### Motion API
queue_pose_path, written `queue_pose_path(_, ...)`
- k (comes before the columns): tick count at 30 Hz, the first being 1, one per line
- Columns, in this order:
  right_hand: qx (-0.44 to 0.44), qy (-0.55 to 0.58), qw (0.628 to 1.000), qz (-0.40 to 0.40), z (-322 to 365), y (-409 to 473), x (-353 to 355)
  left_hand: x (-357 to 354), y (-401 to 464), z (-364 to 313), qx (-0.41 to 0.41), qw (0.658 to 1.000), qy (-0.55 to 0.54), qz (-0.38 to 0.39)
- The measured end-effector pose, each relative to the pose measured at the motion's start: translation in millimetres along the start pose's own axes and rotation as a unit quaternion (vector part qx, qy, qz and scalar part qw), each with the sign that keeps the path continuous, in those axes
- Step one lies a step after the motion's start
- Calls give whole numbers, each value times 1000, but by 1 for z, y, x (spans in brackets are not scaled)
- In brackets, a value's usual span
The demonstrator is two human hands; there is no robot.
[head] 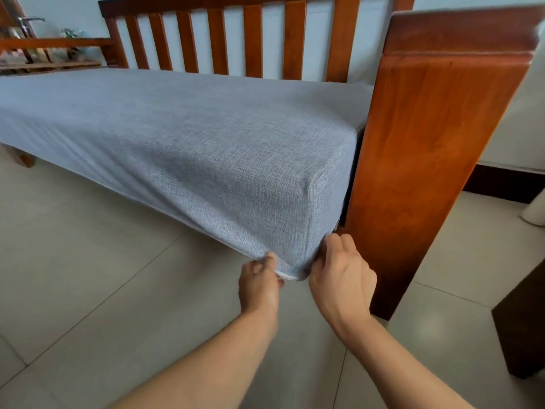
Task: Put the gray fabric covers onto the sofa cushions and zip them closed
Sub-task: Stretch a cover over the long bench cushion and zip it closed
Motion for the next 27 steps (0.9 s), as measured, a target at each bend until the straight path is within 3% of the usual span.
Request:
queue_pose_path(5,225,2,974,-36,25,-11,22,7,47,-27,64,988,-118,-77)
queue_pose_path(8,293,-53,954,-14,41,-10,13,11,68,-32,78,985,-130,-80)
queue_pose_path(14,279,-165,944,61,49,-6,-6,23,79,-20,31,994,-105,-22)
queue_pose_path(18,297,-177,935,84,64,-2,-17,32,74,-23,20,998,-61,-2)
queue_pose_path(27,391,-120,912,37,102,27,-34,63,144,-64,73,965,-209,-138)
Point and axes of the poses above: each hand's wrist, its own y-axis towards the middle knuckle, its own x-axis out of the back of the hand, z = x × y, the point moved 1 cm from there along y, towards the middle knuckle
